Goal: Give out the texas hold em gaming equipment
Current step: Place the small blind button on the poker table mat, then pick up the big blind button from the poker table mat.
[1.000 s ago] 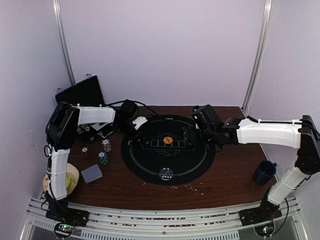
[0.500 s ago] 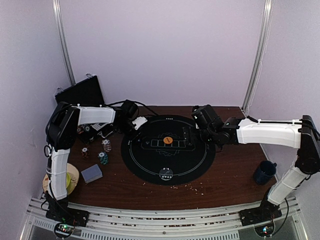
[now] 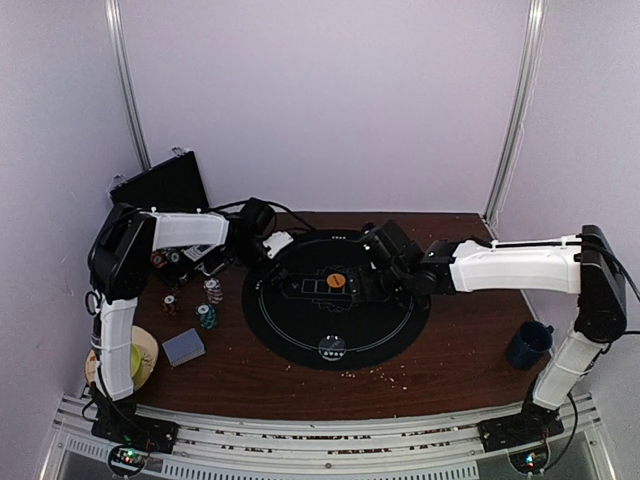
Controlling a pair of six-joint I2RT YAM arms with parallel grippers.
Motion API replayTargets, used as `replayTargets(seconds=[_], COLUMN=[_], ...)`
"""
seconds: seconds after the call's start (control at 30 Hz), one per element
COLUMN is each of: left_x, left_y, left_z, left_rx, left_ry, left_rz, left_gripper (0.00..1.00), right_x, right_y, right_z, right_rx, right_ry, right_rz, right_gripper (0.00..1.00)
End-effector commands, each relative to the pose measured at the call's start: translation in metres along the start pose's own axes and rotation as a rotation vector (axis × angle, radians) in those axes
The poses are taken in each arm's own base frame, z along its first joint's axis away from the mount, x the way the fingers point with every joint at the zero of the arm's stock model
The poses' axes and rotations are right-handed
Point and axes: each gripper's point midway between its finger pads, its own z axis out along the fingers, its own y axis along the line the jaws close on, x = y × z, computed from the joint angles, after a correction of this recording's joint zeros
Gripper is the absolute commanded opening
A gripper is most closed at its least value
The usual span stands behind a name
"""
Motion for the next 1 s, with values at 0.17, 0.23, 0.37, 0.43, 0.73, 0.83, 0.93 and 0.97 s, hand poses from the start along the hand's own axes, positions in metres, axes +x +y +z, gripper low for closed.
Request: replayTargets(seconds=[0.17, 0.23, 0.37, 0.43, 0.73, 0.83, 0.93, 0.97], left_x=[-0.019, -0.006, 0.024, 0.035, 0.046, 0.046, 0.046, 0.047], left_y=[0.025, 0.026, 0.019, 0.012, -0.005, -0.008, -0.006, -0.006], left_z=[-0.108, -0.118, -0.123, -0.124, -0.140, -0.149, -0.155, -0.155], left_rx=[-0.079, -0.069, -0.041, -0.024, 0.014, 0.015, -0.009, -0.014], left_ry=[-0.231, -0.252, -0.258, -0.260, -0.345, -0.369, -0.387, -0.388], left_rz=[0.003, -0.002, 0.006, 0.028, 0.084, 0.090, 0.089, 0.087], left_gripper=[0.98, 0.98, 0.98, 0.98, 0.98, 0.98, 0.98, 0.98], right_x=[0.051, 0.063, 0.088, 0.098, 0.127, 0.129, 0.130, 0.130], right_y=[0.068, 0.077, 0.093, 0.099, 0.116, 0.120, 0.121, 0.120], right_z=[0.010, 0.012, 0.013, 0.014, 0.021, 0.020, 0.020, 0.020], right_rx=[-0.068, -0.089, -0.149, -0.153, -0.215, -0.237, -0.246, -0.245], right_ry=[0.140, 0.171, 0.241, 0.260, 0.329, 0.336, 0.338, 0.338], right_rz=[-0.313, -0.355, -0.427, -0.463, -0.514, -0.510, -0.505, -0.503], right_gripper=[1.00, 1.00, 0.95, 0.94, 0.93, 0.92, 0.92, 0.91])
